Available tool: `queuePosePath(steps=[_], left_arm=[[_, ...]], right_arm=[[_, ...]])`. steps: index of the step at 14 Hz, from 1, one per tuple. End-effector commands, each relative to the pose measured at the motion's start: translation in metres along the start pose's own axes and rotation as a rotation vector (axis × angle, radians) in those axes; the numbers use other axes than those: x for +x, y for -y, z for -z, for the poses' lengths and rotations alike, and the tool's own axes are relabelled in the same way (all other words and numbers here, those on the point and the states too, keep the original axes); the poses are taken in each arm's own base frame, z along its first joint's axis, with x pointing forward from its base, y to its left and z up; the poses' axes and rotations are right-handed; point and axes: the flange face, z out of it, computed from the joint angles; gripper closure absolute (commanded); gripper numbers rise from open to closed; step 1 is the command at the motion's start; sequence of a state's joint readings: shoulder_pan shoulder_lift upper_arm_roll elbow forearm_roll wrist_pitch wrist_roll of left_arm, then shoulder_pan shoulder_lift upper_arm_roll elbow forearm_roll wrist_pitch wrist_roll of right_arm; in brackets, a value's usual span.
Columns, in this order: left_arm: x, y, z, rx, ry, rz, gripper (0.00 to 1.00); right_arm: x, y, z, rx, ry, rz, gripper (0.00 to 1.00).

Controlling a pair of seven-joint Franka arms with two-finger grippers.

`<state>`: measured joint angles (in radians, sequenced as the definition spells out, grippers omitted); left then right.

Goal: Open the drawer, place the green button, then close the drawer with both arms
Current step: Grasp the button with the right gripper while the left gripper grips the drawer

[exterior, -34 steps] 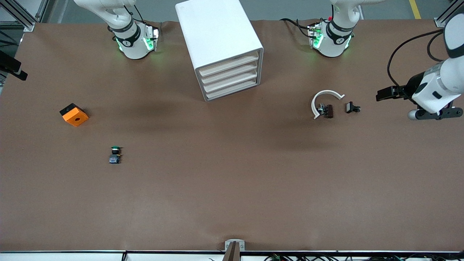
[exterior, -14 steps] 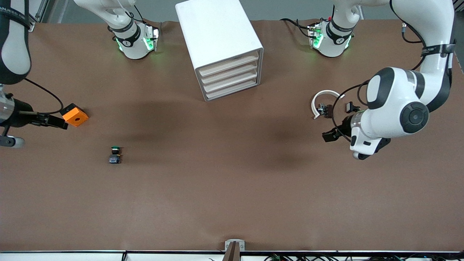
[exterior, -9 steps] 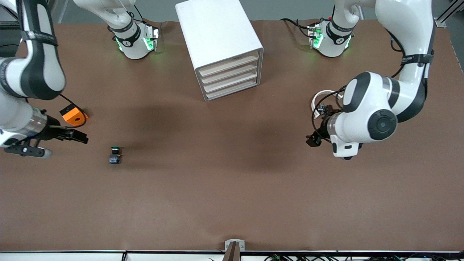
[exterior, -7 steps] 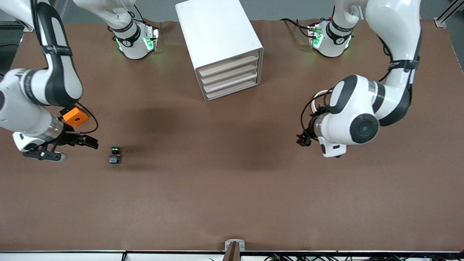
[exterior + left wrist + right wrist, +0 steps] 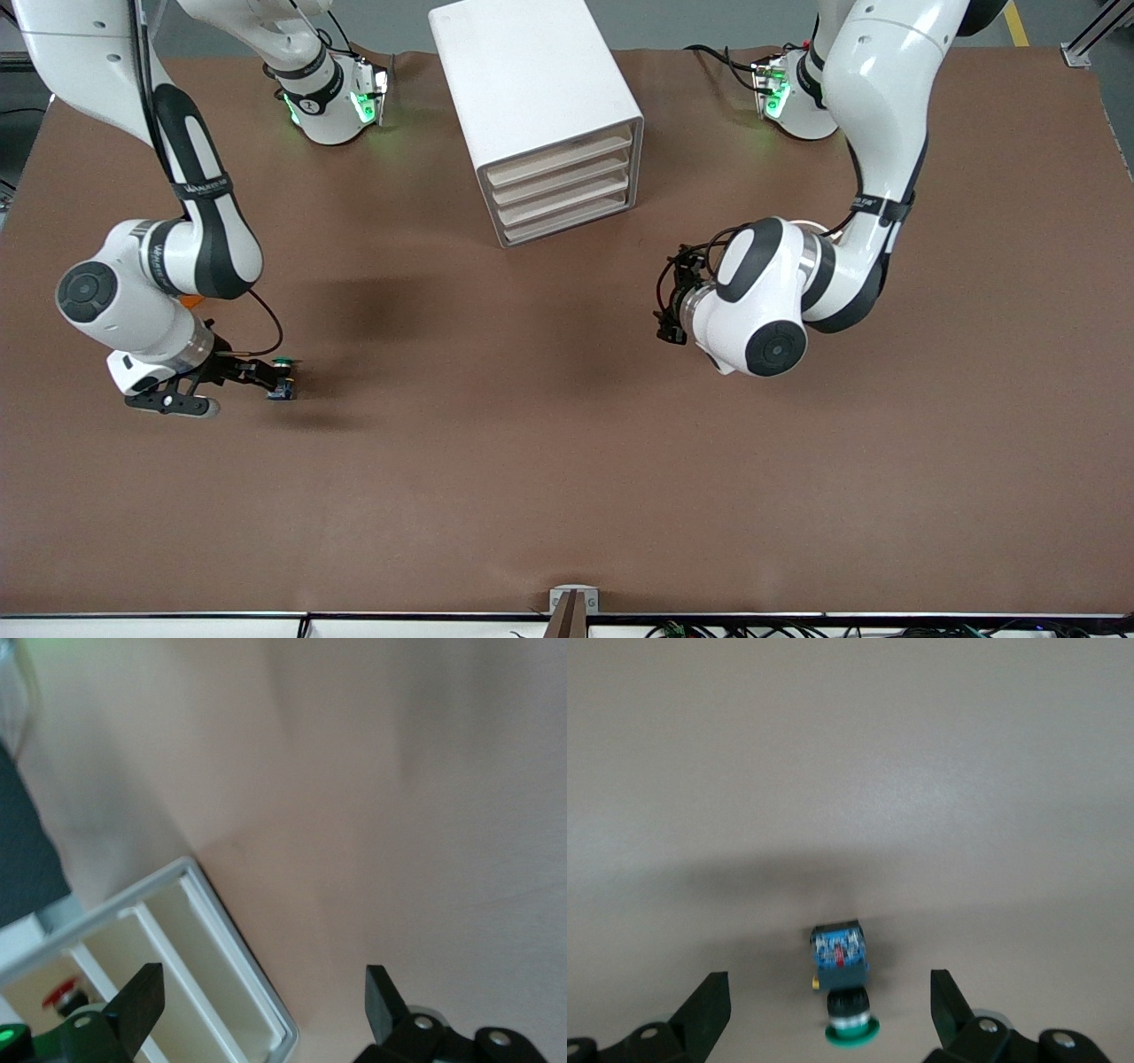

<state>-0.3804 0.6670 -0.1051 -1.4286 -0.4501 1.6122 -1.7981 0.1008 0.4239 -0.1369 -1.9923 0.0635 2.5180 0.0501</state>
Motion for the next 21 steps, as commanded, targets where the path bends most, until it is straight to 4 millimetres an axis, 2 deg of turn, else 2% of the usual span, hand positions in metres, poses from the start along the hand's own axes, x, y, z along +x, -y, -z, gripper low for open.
queuePosePath(steps=[1, 4, 8, 10, 15, 17, 20, 21], left_arm=[[0.001, -0.010, -0.018, 0.115, 0.084, 0.054, 0.00], [0.004, -0.021, -0.048, 0.201, 0.139, 0.131, 0.00], [0.005, -0.022, -0.092, 0.381, 0.166, 0.242, 0.00], [0.006, -0.023, -0.106, 0.445, 0.174, 0.290, 0.00], [0.008, -0.027, -0.136, 0.571, 0.218, 0.378, 0.00], [0.006, -0.025, -0.141, 0.591, 0.210, 0.396, 0.00], [0.006, -0.025, -0.156, 0.621, 0.190, 0.427, 0.36], [0.005, -0.024, -0.159, 0.627, 0.188, 0.426, 0.44]], right_arm=[[-0.016, 0.003, -0.029, -0.001, -0.019, 0.003, 0.00], [-0.016, 0.004, -0.043, -0.003, -0.011, 0.006, 0.00], [-0.013, 0.002, -0.057, -0.007, -0.016, 0.004, 0.00], [-0.017, 0.005, -0.067, -0.005, 0.003, 0.009, 0.00], [-0.018, 0.007, -0.069, -0.005, 0.012, 0.012, 0.00], [-0.020, 0.006, -0.075, -0.007, 0.023, 0.012, 0.00], [-0.020, 0.006, -0.076, -0.008, 0.026, 0.012, 0.00], [-0.021, 0.007, -0.076, -0.008, 0.027, 0.015, 0.01]])
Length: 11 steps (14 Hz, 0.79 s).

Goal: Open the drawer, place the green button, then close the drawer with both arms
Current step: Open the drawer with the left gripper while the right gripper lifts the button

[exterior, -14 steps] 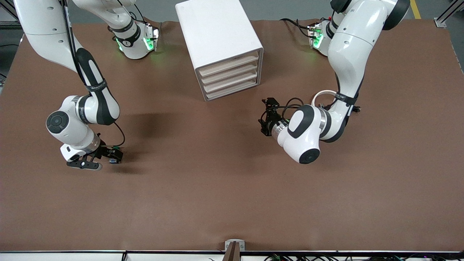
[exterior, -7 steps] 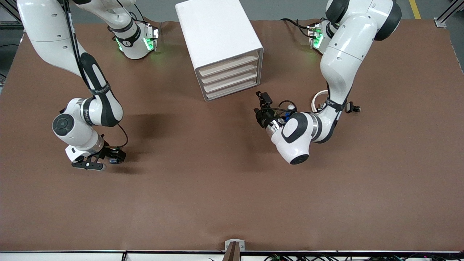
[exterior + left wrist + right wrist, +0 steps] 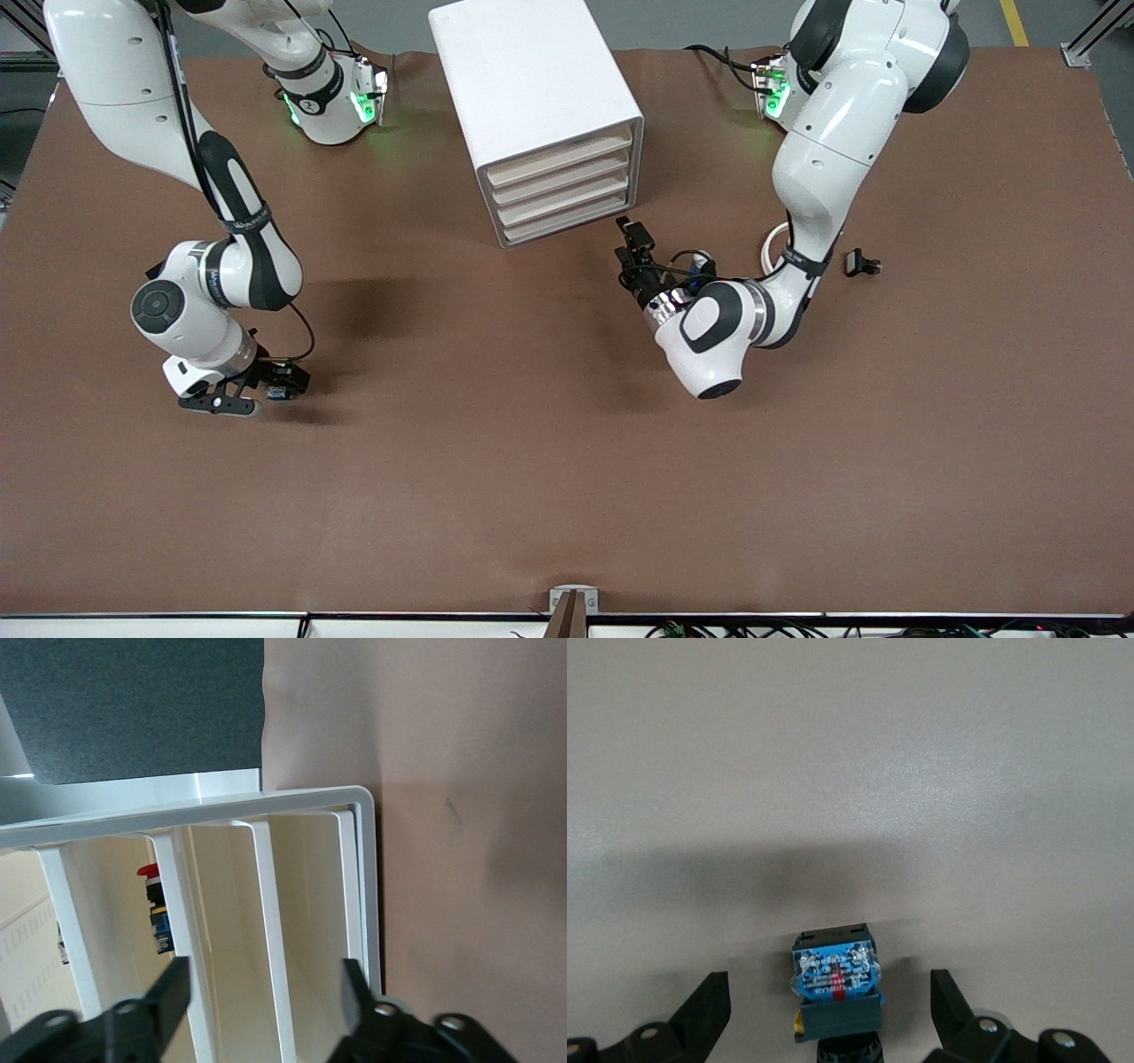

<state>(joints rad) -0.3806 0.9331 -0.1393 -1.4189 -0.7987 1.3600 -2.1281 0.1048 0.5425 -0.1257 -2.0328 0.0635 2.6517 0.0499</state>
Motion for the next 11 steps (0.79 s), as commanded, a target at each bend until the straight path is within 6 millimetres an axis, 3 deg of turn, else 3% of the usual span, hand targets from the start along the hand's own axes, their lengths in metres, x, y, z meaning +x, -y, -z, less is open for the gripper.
queuePosePath(steps=[1, 3, 6, 11], left_arm=[[-0.005, -0.002, -0.012, 0.051, -0.010, 0.018, 0.47], [-0.003, -0.004, -0.028, 0.099, -0.034, 0.022, 0.47], [-0.001, -0.005, -0.043, 0.152, -0.037, 0.030, 0.47], [0.003, -0.017, -0.051, 0.171, -0.038, 0.048, 0.47]], right_arm=[[0.002, 0.001, -0.002, 0.008, 0.004, 0.002, 0.14], [0.002, 0.001, -0.002, 0.008, 0.005, 0.006, 0.43], [0.002, 0.002, -0.002, 0.009, 0.005, 0.008, 1.00], [0.009, 0.003, 0.004, 0.010, 0.022, 0.007, 1.00]])
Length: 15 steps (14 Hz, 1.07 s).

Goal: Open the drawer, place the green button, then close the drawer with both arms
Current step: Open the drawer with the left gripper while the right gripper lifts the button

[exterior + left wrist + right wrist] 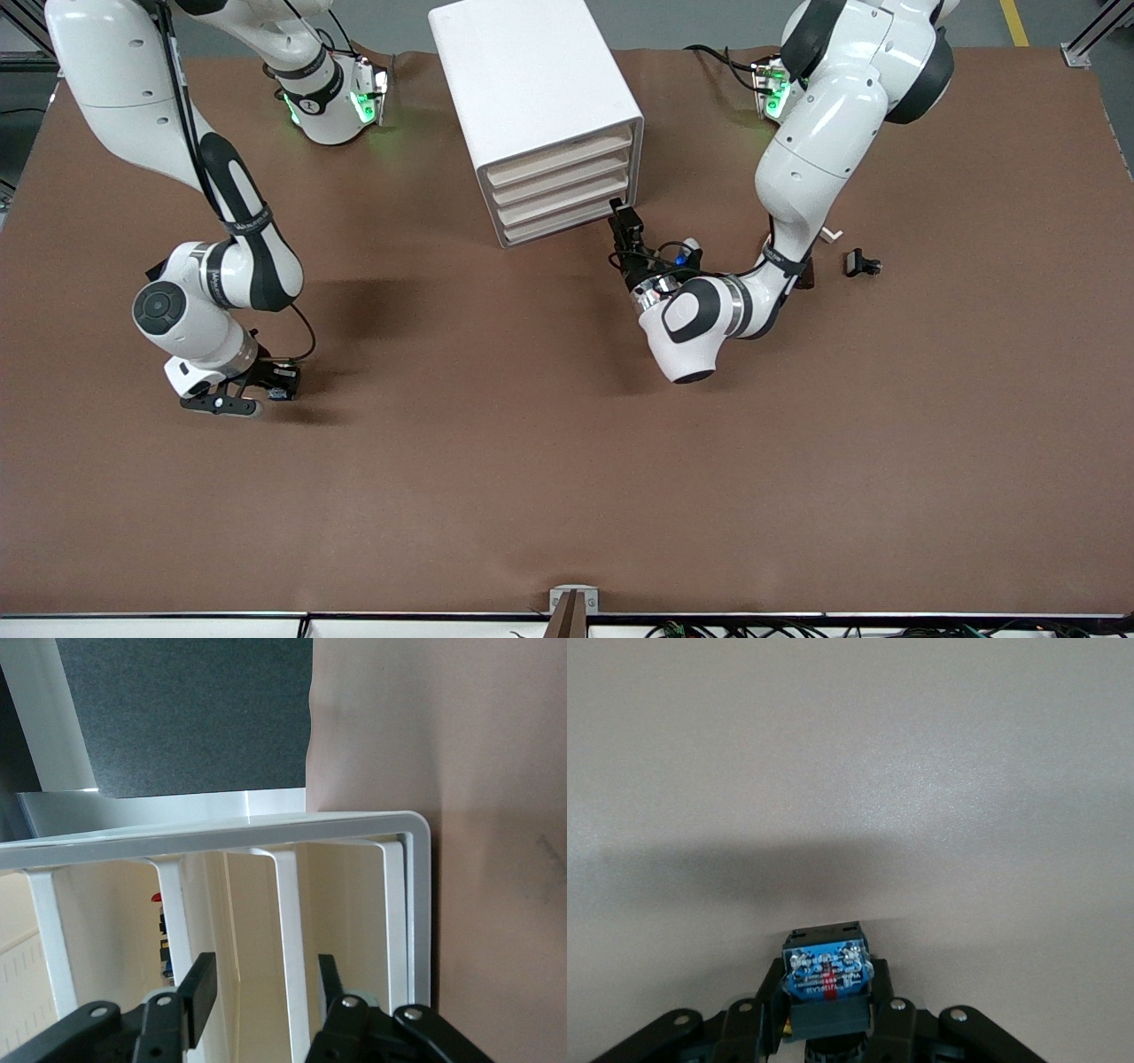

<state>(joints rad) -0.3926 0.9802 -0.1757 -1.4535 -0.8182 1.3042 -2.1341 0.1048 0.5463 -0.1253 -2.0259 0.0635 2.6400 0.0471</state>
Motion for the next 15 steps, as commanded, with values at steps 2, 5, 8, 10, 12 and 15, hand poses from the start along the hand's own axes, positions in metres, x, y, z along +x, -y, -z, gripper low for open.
queuePosePath(steps=[2, 5, 8, 10, 12, 15], left_arm=[[-0.004, -0.003, -0.010, 0.039, 0.001, 0.019, 0.49], [-0.009, -0.002, -0.017, 0.045, -0.003, 0.014, 0.55], [-0.013, -0.007, -0.031, 0.061, -0.016, 0.017, 0.55], [-0.015, -0.008, -0.037, 0.062, -0.026, 0.017, 0.55], [-0.014, -0.010, -0.038, 0.064, -0.026, 0.021, 0.55], [-0.013, -0.015, -0.041, 0.067, -0.027, 0.030, 0.55]], right_arm=[[0.020, 0.004, 0.020, 0.013, 0.066, 0.004, 1.00], [0.025, 0.006, 0.032, 0.059, 0.072, -0.059, 1.00], [0.029, 0.009, 0.059, 0.073, 0.076, -0.081, 1.00], [0.035, 0.016, 0.084, 0.079, 0.129, -0.112, 1.00], [0.037, 0.022, 0.124, 0.086, 0.184, -0.143, 1.00], [0.028, 0.037, 0.189, 0.097, 0.198, -0.186, 1.00]])
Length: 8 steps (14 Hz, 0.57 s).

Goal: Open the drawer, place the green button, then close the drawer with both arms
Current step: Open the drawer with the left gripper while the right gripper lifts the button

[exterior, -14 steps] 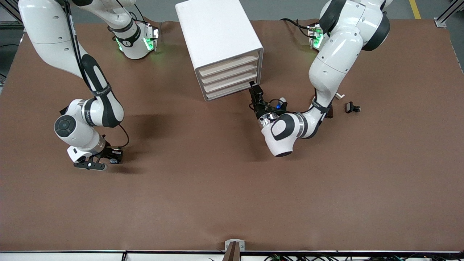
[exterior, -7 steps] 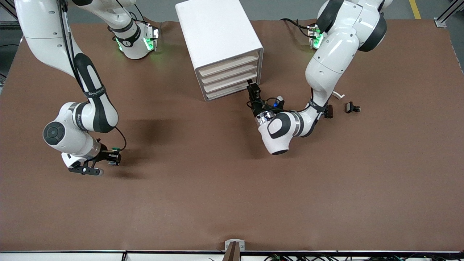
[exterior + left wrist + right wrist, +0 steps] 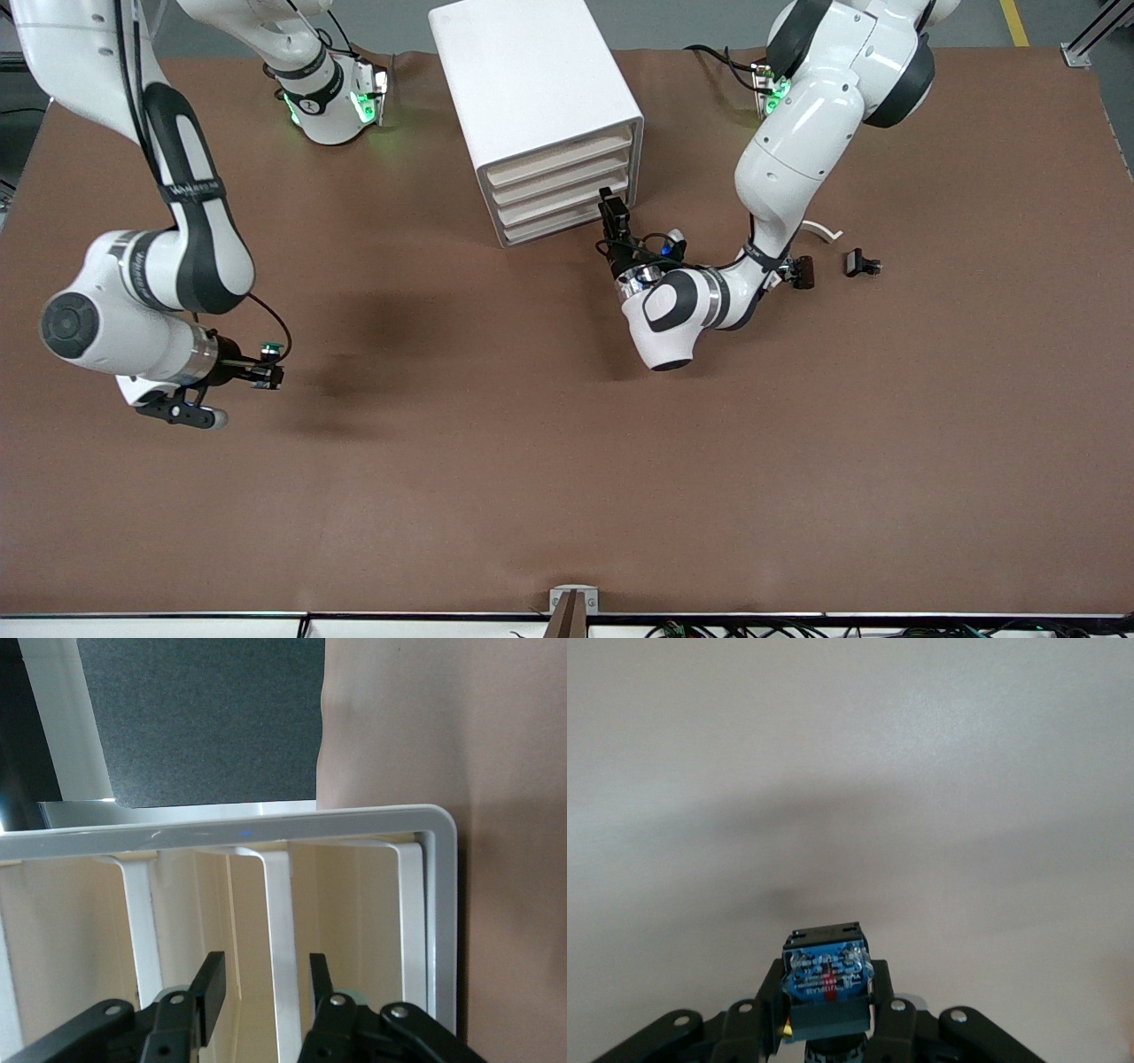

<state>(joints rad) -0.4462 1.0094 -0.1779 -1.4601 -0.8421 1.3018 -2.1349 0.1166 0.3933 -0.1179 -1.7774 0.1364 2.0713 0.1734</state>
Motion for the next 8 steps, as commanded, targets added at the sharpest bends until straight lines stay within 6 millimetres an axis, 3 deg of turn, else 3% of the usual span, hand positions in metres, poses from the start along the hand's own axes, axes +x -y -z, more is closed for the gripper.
queuePosePath(steps=[1, 5, 8], left_arm=[[-0.002, -0.004, -0.008, 0.027, 0.004, 0.021, 0.55], [-0.006, -0.007, -0.030, 0.043, -0.029, 0.033, 0.55], [-0.005, -0.007, -0.045, 0.056, -0.052, 0.046, 0.57]], right_arm=[[-0.031, 0.023, 0.063, 0.022, 0.028, -0.076, 1.00], [-0.077, 0.025, 0.147, 0.040, 0.045, -0.133, 1.00], [-0.109, 0.022, 0.190, 0.042, 0.050, -0.221, 1.00]])
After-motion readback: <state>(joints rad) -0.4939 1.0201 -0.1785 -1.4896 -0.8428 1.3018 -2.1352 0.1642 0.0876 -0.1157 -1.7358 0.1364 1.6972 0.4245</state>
